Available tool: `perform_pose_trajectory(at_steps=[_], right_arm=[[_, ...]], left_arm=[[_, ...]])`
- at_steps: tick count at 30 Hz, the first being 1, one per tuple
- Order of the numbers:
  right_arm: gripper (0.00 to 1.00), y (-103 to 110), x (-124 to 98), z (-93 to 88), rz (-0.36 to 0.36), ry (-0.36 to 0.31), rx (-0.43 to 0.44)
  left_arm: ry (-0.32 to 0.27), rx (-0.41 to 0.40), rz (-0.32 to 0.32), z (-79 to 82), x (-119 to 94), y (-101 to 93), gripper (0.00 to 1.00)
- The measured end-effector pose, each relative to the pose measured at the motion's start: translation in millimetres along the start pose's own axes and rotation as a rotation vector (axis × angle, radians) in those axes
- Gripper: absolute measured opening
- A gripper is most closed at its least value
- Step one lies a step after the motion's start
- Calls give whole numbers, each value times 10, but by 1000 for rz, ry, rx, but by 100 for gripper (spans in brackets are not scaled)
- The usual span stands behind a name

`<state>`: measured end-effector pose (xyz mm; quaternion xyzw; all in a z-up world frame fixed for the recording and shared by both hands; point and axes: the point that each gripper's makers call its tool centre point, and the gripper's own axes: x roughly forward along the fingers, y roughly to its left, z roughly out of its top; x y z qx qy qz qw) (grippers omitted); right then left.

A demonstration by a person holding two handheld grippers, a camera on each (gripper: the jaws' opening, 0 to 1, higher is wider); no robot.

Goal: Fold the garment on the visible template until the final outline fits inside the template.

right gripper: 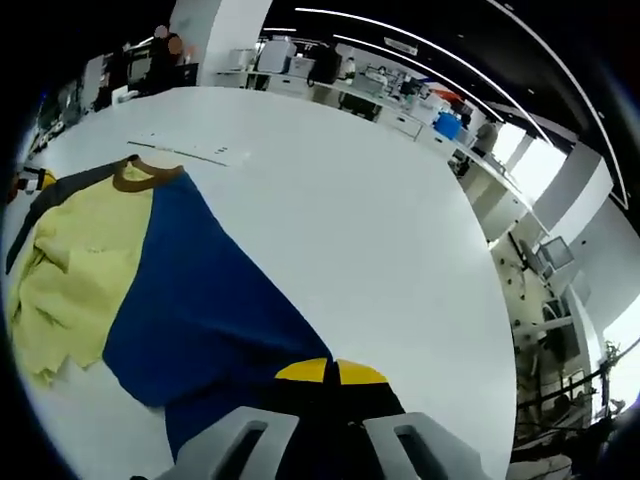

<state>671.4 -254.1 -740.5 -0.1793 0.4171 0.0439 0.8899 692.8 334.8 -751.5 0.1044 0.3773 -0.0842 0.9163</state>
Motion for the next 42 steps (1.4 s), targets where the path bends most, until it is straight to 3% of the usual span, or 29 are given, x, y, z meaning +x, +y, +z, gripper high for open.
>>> perform_pose_trajectory(at_steps=[3,4,10,16,19,24,33,38,42], right_arm=[[1,-45,-28,-3,-21,-4,29],[5,-48,-50,2,-17,-7,29],[33,65,-193,155,49,-81,81],[46,239,-380,260,122,-124,64],[51,361,-477,282,164,-137,53],[58,601,-630,278,233,-145,14],[65,1092,-848,114,371,-118,-54],[63,1302,-983,51,425,-122,-83],[62,1410,-1098,74,454,-143,-94]], left_arm=[[-22,-108,22,56,-67,-3,2],[-35,-106,11,91,-86,-12,7],[-56,-47,10,158,-193,-44,22],[-71,-33,-27,178,-327,-107,37],[-72,41,-52,160,-417,-198,42],[-118,55,-146,176,-545,-436,54],[-133,101,-239,74,-774,-720,61],[-137,136,-313,-47,-959,-951,62],[-129,169,-348,-153,-1080,-1106,55]])
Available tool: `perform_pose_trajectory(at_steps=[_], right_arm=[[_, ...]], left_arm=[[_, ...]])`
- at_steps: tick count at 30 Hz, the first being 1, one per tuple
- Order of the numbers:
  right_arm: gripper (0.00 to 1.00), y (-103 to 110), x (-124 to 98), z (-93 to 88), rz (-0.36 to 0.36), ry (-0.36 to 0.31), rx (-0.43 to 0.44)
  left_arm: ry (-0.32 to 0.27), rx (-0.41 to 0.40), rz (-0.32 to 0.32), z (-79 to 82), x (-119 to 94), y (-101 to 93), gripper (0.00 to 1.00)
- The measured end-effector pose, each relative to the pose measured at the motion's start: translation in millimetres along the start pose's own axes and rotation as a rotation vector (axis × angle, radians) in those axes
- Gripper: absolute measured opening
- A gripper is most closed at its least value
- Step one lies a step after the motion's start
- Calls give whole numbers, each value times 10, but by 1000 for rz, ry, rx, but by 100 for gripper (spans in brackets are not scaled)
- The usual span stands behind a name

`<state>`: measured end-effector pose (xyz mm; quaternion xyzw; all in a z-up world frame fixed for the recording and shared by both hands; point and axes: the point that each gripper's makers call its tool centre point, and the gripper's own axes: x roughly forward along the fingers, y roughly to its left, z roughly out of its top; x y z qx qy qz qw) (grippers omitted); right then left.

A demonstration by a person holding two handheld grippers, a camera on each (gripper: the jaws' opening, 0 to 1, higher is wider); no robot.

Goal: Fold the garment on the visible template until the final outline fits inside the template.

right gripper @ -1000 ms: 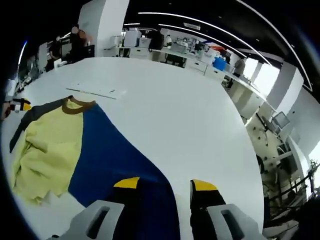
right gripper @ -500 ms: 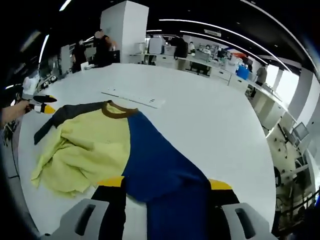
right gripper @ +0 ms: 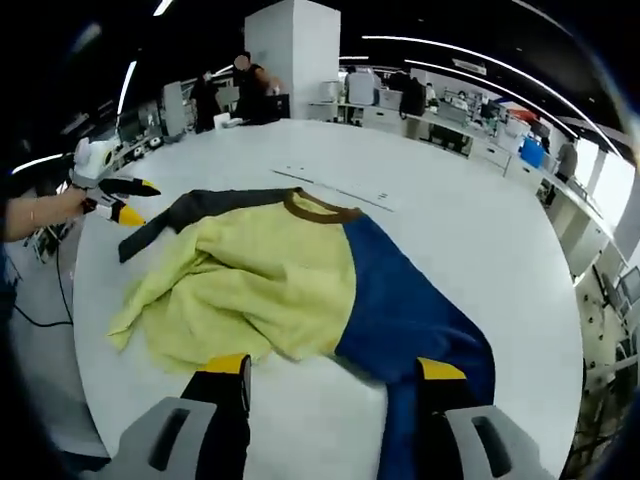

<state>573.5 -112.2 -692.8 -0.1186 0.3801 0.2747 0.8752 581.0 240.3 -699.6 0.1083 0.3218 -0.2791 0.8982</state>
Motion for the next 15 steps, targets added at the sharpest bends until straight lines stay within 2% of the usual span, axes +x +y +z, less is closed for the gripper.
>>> perform_pose_trajectory(at_steps=[3,9,15], right_arm=[[62,158,-22,18,58,-14,-12],[60,391,-34,-86,123,6,-27],[53,479,7,-196,157,25,-13]], left_arm=[[-8,15,-34,-2,-45,-142,54],[-27,45,-81,46,-110,-391,51],[-16,68,-139,-30,-112,-659,48]])
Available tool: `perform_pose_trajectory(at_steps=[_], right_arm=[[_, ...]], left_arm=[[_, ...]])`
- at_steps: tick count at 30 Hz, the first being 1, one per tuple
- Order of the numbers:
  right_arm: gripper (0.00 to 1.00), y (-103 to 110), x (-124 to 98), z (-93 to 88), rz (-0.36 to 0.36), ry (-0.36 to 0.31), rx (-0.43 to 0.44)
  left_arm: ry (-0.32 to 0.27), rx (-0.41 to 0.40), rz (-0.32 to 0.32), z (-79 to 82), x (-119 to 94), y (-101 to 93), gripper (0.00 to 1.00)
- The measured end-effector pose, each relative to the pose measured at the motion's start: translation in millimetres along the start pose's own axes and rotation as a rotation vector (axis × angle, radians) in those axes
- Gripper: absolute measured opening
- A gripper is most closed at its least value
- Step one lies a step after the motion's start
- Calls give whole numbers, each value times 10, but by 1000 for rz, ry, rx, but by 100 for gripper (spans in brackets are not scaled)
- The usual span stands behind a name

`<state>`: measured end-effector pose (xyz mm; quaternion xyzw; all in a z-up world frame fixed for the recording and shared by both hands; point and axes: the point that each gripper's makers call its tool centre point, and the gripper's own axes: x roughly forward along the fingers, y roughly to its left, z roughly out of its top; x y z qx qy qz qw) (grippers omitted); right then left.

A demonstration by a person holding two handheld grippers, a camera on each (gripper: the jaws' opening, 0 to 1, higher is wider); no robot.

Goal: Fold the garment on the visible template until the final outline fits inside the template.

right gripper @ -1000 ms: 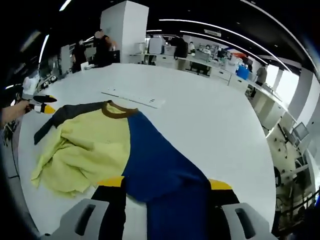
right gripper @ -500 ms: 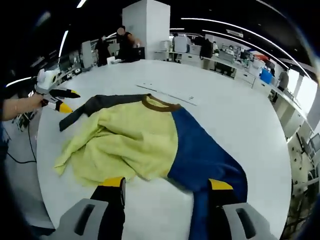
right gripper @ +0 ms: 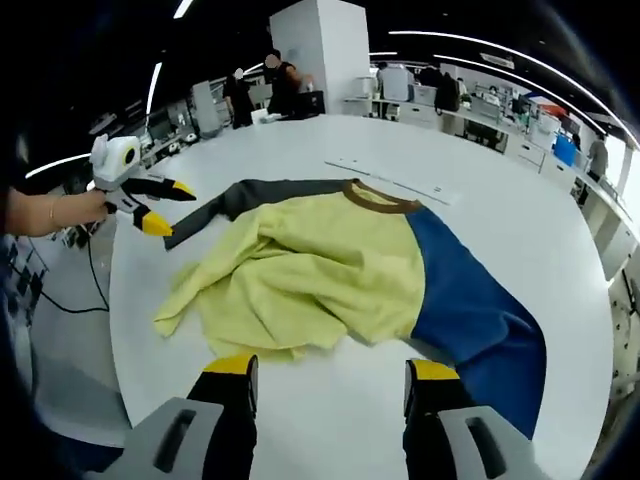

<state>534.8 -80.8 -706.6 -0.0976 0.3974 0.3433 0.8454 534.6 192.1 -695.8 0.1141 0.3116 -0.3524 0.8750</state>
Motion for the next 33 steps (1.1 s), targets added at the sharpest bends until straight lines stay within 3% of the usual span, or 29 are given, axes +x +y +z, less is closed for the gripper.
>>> perform_pose_trajectory(at_steps=[4,7,13,22,27,33], right_arm=[[48,79,46,-79,12,8,3],[44,83,80,-140,8,21,-6],[38,130,140,-161,23,3,-6],[29,238,279,-221,49,13,-35],[23,312,360,-200,66,5,-61],[19,365,468,-144,78,-4,-104]], left_arm=[[17,-3,-39,-101,34,-157,45],[64,19,-53,-237,54,-251,43],[43,6,-68,-237,63,-389,36],[62,59,-111,-268,151,-616,26],[79,46,-130,-320,212,-731,23],[97,55,-124,-406,272,-754,21]])
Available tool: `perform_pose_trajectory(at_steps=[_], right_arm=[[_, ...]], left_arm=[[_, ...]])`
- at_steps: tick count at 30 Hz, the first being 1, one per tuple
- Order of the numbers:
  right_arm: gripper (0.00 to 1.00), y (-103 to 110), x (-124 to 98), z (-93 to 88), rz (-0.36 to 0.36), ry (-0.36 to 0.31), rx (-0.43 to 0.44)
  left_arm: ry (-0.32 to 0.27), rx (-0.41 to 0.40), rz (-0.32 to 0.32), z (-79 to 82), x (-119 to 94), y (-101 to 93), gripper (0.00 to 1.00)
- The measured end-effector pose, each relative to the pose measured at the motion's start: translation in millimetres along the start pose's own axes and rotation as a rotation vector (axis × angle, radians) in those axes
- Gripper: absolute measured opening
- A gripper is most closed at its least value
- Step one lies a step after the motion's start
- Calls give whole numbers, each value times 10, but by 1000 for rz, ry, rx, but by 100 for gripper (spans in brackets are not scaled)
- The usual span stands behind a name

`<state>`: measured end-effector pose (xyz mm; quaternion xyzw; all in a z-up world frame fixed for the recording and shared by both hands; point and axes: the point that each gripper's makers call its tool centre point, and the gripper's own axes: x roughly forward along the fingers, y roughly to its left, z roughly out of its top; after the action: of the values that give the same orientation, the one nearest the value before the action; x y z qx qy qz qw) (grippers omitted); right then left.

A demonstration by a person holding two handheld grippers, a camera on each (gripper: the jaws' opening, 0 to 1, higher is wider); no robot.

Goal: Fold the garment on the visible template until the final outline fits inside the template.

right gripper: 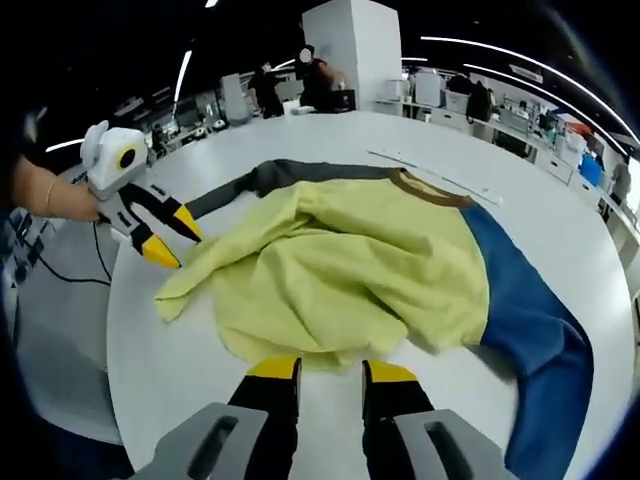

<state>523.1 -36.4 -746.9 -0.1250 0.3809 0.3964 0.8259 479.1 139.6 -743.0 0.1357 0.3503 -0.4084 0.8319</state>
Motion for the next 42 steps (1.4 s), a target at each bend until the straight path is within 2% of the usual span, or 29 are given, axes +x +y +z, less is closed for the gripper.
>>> perform_pose_trajectory(at_steps=[5,9,13,18,22,31,36,39,42], right_arm=[[17,-22,84,-19,1,15,-37],[14,-26,102,-16,12,6,-10],[11,-26,122,-15,14,9,-24],[1,-35,135,-28,5,15,-37],[0,-27,137,-29,4,15,-34],[0,-24,144,-30,1,19,-54],[0,-20,143,-29,0,21,-63],[0,-20,142,-27,-1,21,-64],[0,-20,142,-26,-1,21,-60]], left_arm=[[12,16,1,-33,39,19,15],[22,30,6,-53,84,36,10],[39,45,18,-73,111,40,9],[50,85,38,-61,115,39,8],[47,103,48,-60,110,38,8],[58,89,65,-46,70,38,10],[-2,19,47,88,-24,-45,19],[-27,-1,20,142,-78,-124,20],[-58,-56,-13,198,-103,-207,24]])
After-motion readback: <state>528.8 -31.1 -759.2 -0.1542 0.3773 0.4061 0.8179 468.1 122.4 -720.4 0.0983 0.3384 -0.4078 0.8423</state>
